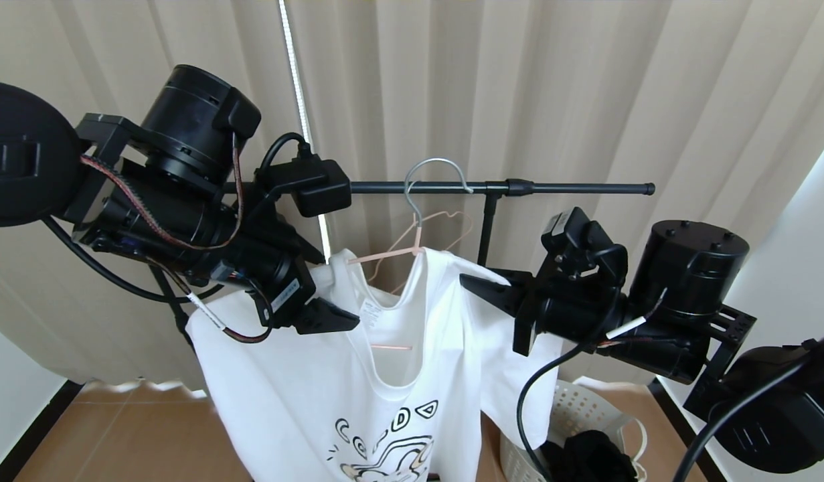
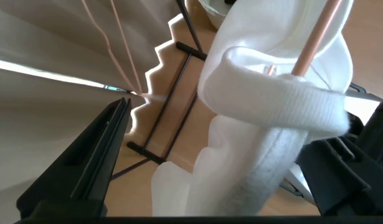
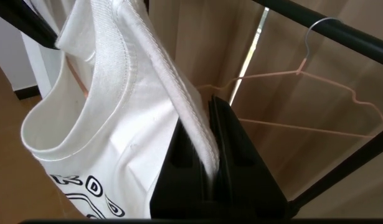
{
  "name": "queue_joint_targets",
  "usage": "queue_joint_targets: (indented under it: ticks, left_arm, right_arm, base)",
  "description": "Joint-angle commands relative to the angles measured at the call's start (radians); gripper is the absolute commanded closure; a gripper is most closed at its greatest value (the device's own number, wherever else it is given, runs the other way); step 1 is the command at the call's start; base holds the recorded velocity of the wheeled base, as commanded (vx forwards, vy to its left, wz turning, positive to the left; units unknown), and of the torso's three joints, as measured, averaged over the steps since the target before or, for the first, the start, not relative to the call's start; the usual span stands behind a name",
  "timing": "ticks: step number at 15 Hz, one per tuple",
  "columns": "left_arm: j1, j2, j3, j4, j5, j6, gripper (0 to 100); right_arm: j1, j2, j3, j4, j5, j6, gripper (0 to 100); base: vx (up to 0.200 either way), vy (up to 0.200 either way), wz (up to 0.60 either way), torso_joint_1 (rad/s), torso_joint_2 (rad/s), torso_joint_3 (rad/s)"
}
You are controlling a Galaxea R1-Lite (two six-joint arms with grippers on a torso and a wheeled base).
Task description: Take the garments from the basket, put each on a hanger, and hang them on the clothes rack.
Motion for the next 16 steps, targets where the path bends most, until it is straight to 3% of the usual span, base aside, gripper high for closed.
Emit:
queue_joint_targets:
  ticks: [1, 2, 3, 16]
  left_arm:
    - [0.000, 0.004, 0.004, -0.011, 0.000, -0.001, 0]
    - [0.000, 0.004, 0.013, -0.031, 0.000, -0.003, 0]
    - [0.000, 0.004, 0.022, -0.046, 0.000, -0.003, 100]
    - [-0.006, -0.073, 0.128, -0.118, -0.002, -0.001, 100]
  right_arm:
    - [0.000, -0.003, 0.001, 0.000, -0.001, -0.001, 100]
    - [0.000, -0.002, 0.001, 0.000, -0.001, -0.001, 100]
    - [0.000, -0.003, 0.001, 0.000, 0.001, -0.001, 100]
    - [0.000, 0.000, -0.008, 0.005, -0.002, -0.004, 100]
  base:
    - [0.000, 0.000, 0.00, 0.000, 0.00, 0.000]
    - [0.000, 0.000, 0.00, 0.000, 0.00, 0.000]
    - [0.000, 0.000, 0.00, 0.000, 0.00, 0.000]
    - [0.000, 0.000, 0.00, 0.000, 0.00, 0.000]
